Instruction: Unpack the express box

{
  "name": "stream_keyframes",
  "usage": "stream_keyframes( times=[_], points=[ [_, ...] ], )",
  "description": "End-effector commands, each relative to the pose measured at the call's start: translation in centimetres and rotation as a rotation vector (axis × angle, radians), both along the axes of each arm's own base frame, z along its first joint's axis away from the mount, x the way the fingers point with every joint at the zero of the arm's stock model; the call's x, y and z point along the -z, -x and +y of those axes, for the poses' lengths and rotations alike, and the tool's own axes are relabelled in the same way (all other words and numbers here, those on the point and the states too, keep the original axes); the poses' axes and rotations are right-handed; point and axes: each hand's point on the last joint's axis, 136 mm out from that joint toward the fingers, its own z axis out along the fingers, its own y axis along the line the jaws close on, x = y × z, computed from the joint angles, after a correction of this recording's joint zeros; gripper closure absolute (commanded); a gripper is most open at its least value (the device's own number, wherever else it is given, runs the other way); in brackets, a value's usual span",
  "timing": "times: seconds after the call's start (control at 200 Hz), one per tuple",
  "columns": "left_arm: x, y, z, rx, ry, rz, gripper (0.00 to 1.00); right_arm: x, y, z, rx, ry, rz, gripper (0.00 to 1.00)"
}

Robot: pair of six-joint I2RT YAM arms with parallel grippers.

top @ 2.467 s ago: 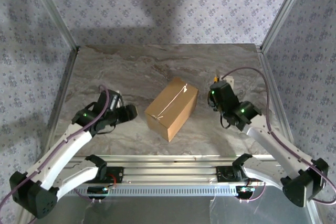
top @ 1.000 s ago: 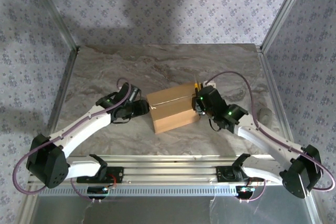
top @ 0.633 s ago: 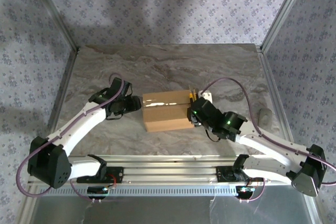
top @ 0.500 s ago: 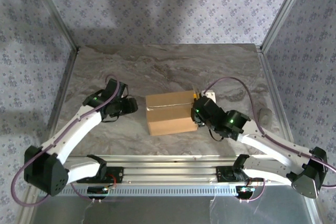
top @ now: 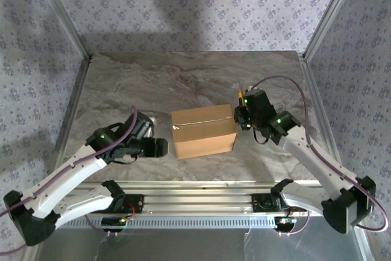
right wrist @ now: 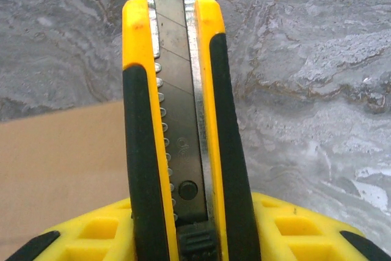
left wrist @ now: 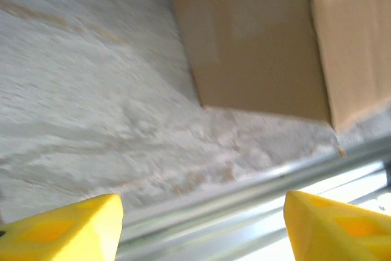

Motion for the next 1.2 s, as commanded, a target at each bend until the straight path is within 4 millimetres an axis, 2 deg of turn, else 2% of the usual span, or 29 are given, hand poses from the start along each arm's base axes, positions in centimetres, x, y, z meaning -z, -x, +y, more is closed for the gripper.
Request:
stream_keyframes(
  times=[0.0, 0.11, 0.255, 0.355, 0.465, 0.485, 0.545, 0.72, 0.835, 0.85, 0.885, 1.07, 1.194],
  points=[
    [1.0, 2.6, -0.5, -0.023, -0.007, 0.061, 0.30, -2.0, -2.5, 1.2, -0.063, -0.028, -0.059, 1.00],
    [0.9, 3.2, -1.8, -0.021, 0.014, 0.036, 0.31, -1.9, -4.2, 1.4, -0.061, -0.032, -0.061, 1.00],
    [0.9, 3.4, -5.3, 0.022, 0.080, 0.033, 0.32, -1.2, -6.5, 2.0, -0.061, -0.036, -0.051, 1.00],
    [1.0, 2.5, -7.3, 0.037, 0.082, 0.011, 0.33, 0.0, -7.8, 3.0, -0.079, -0.035, -0.028, 1.00],
    [0.3, 0.4, -8.9, 0.036, 0.084, -0.082, 0.33, 1.6, -8.9, 3.9, -0.098, -0.027, -0.017, 1.00],
    [0.0, 0.0, -9.3, 0.032, 0.096, -0.103, 0.33, 0.4, -9.5, 4.3, -0.101, -0.043, -0.044, 1.00],
    [-0.1, -1.2, -9.8, 0.009, 0.085, -0.139, 0.33, 0.7, -9.9, 4.7, -0.110, -0.040, -0.027, 1.00],
    [0.5, -4.2, -8.8, -0.059, 0.018, -0.171, 0.33, 1.1, -9.1, 5.0, -0.120, -0.034, -0.016, 1.00],
    [0.9, -6.3, -7.4, -0.106, -0.012, -0.191, 0.33, 1.0, -8.0, 5.5, -0.134, -0.046, -0.012, 1.00],
    [0.9, -6.6, -7.2, -0.111, -0.015, -0.194, 0.33, 2.2, -7.4, 5.3, -0.134, -0.034, 0.015, 1.00],
    [1.0, -7.1, -6.8, -0.126, -0.022, -0.199, 0.33, 2.7, -6.8, 5.4, -0.135, -0.030, 0.025, 1.00],
    [1.0, -9.3, -4.4, -0.165, -0.072, -0.223, 0.32, 4.0, -4.0, 5.8, -0.131, -0.024, 0.055, 1.00],
    [1.4, -10.6, -2.8, -0.199, -0.104, -0.218, 0.33, 4.5, -1.8, 6.9, -0.149, -0.017, 0.060, 1.00]
  ],
)
